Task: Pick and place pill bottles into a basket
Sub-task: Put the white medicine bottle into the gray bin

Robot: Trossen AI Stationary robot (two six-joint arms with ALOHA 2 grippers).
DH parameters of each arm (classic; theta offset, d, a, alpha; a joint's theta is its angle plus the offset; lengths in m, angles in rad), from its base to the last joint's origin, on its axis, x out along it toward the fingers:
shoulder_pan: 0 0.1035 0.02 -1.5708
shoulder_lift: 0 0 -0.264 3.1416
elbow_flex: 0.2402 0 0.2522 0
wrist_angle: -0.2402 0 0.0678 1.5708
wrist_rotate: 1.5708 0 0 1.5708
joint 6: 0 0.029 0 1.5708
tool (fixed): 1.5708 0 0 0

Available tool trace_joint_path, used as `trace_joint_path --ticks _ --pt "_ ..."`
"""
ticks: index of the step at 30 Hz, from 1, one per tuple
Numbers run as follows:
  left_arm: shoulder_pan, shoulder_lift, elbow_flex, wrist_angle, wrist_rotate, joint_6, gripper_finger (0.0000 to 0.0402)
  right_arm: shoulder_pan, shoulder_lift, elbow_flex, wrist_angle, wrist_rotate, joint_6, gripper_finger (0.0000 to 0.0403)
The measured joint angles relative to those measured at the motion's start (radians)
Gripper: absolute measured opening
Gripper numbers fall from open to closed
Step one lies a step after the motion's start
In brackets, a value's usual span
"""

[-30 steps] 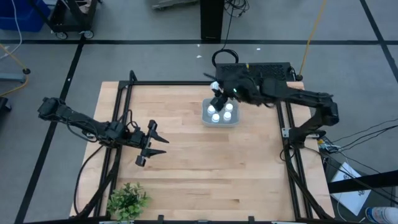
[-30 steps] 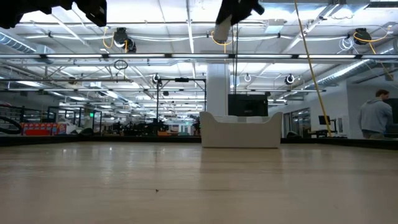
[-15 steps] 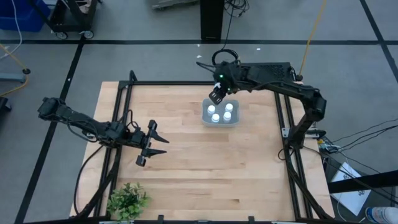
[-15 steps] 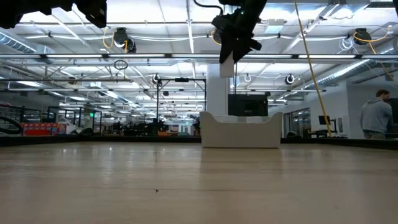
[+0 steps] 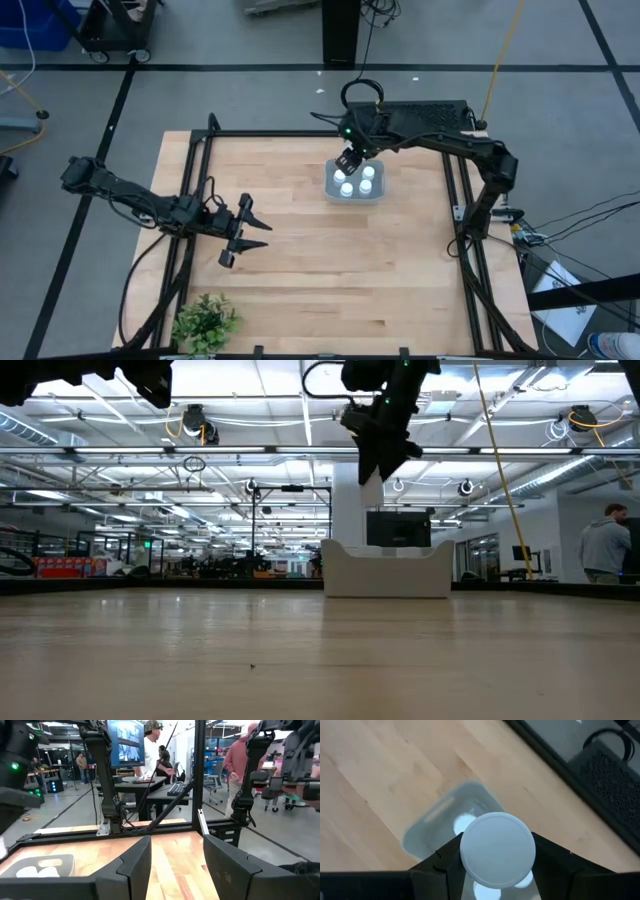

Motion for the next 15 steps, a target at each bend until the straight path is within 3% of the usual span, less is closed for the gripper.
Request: trace_joint_path --ticks 4,10,15 --pt "0.0 0.0 0.0 0.0 0.0 -0.005 0.0186 -0.003 -0.018 -0.1 0.027 -0.002 0.011 0.0173" --pt "0.001 0.0 0.0 0.0 0.0 -0.004 0.0186 -0.01 -0.073 -0.279 0.268 -0.105 0.01 0.0173" --pt "0.001 0.0 0.0 0.001 0.0 -0.004 0.0186 -0.029 -0.08 -0.341 0.289 -0.106 0.016 0.0173"
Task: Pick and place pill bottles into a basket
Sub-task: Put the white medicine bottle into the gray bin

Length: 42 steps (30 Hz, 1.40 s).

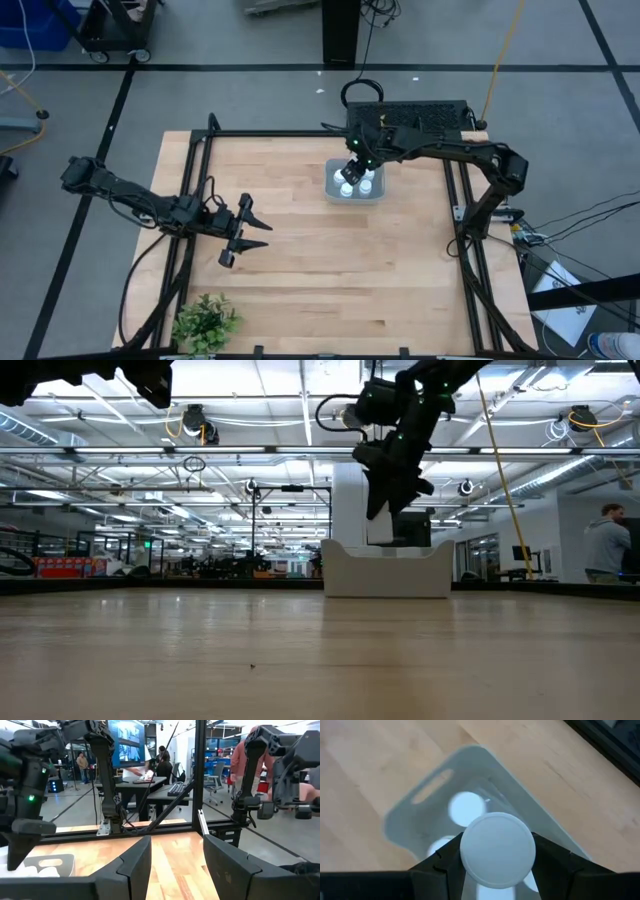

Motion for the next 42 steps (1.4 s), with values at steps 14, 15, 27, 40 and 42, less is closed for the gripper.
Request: trace_joint_path --ticks 14,15,27,40,42 --pt "0.0 0.0 0.0 0.0 -0.001 0.012 0.0186 -0.018 -0.001 -0.092 0.11 -0.028 0.004 0.0173" --pt "0.0 0.0 0.0 0.0 -0.001 0.012 0.0186 -0.017 -0.001 -0.103 0.133 -0.043 0.009 0.0173" --pt "0.0 0.0 0.0 0.0 -0.001 0.017 0.0186 -0.025 -0.001 -0.211 0.263 -0.077 0.016 0.0173" --pt "0.0 0.0 0.0 0.001 -0.001 0.022 0.0186 -0.029 0.005 -0.235 0.301 -0.078 0.005 0.0173" --pt "0.0 0.0 0.0 0.004 -0.001 0.021 0.0186 -0.029 0.005 -0.235 0.298 -0.078 0.004 0.0173"
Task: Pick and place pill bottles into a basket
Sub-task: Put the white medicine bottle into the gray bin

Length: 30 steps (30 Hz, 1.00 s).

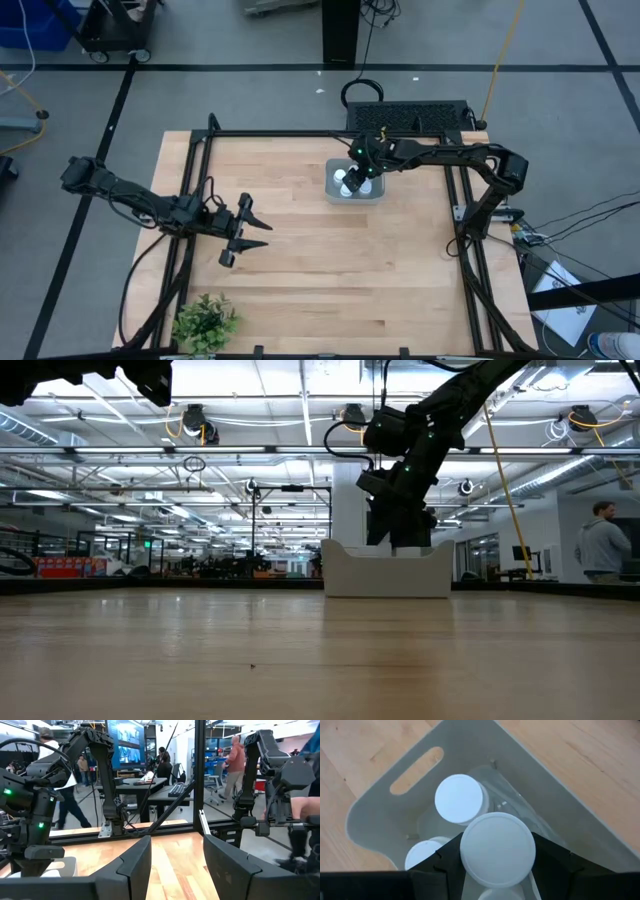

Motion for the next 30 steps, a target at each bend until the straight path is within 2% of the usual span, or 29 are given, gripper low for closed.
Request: trace_joint_path --ticks 15,30 --pt "0.0 0.0 0.0 0.001 0.0 0.001 0.0186 0.001 0.004 -0.056 0.067 -0.023 0.022 0.0173" --pt "0.0 0.0 0.0 0.002 0.0 0.002 0.0186 0.0 0.012 -0.131 0.144 0.005 0.007 0.0173"
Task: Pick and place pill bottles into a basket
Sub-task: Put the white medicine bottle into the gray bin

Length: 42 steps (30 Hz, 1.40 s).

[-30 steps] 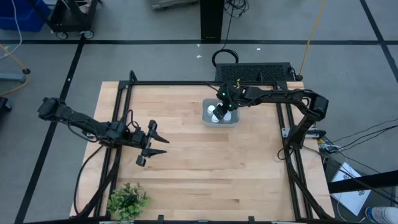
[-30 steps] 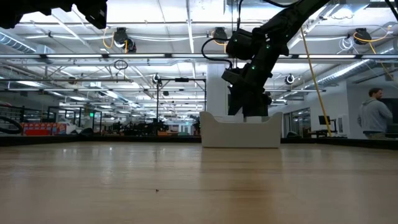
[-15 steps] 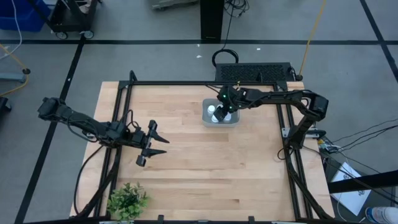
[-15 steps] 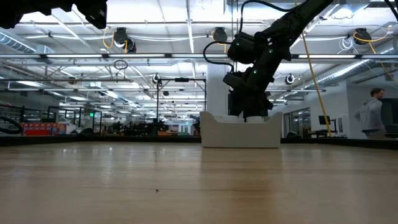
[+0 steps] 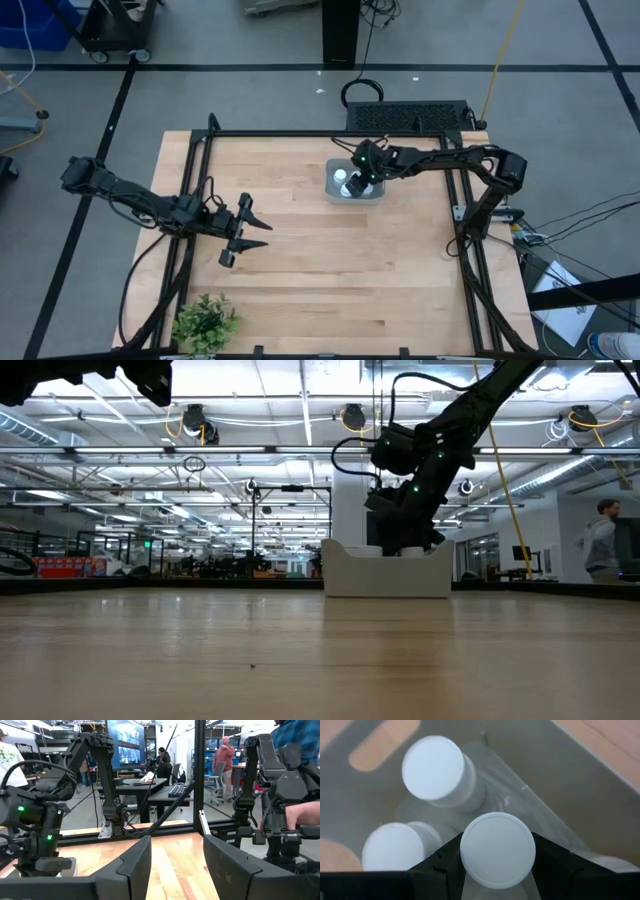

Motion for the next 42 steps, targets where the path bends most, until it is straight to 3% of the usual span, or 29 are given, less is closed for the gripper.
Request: trace_joint_path --ticks 42 --pt "0.0 0.0 0.0 -0.001 -0.014 0.004 0.0186 0.016 0.001 -0.004 0.066 -0.021 -0.072 0.0233"
